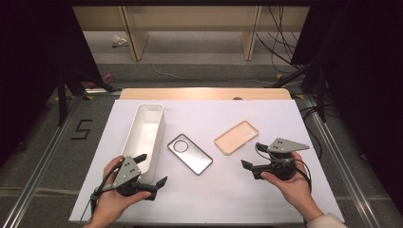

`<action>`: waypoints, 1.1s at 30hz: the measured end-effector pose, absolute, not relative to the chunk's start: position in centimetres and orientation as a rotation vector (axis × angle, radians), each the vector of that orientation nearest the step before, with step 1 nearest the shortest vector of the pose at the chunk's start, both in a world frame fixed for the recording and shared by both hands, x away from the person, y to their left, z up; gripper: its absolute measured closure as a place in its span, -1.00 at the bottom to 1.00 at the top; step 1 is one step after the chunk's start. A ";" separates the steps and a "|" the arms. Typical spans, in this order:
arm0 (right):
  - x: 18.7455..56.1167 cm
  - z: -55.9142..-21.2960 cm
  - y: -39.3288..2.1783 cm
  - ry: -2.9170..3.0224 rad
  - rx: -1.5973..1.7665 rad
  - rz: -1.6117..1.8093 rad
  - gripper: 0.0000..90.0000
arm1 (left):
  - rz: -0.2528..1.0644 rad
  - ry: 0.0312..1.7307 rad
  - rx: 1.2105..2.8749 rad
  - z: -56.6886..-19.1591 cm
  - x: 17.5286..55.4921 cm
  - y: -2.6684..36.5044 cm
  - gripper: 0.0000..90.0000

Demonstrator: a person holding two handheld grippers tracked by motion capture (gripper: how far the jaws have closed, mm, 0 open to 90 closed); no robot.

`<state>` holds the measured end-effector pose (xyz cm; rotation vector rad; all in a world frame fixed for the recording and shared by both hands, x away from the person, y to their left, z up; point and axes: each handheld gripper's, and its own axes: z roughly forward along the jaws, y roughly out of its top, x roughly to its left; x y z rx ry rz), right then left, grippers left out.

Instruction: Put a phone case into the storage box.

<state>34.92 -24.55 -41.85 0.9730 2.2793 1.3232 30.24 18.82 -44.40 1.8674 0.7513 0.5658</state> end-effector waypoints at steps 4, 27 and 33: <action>34.9 -41.8 -24.6 2.280 0.978 1.319 -0.62 | 0.565 0.752 1.865 -44.4 30.2 18.8 -0.98; 36.6 -41.6 -20.6 2.401 0.873 1.193 0.88 | 0.565 0.748 1.861 -44.3 30.2 18.7 -0.96; 39.0 -42.4 -17.7 2.489 0.905 1.083 1.00 | 0.564 0.749 1.856 -44.3 30.1 18.8 -0.95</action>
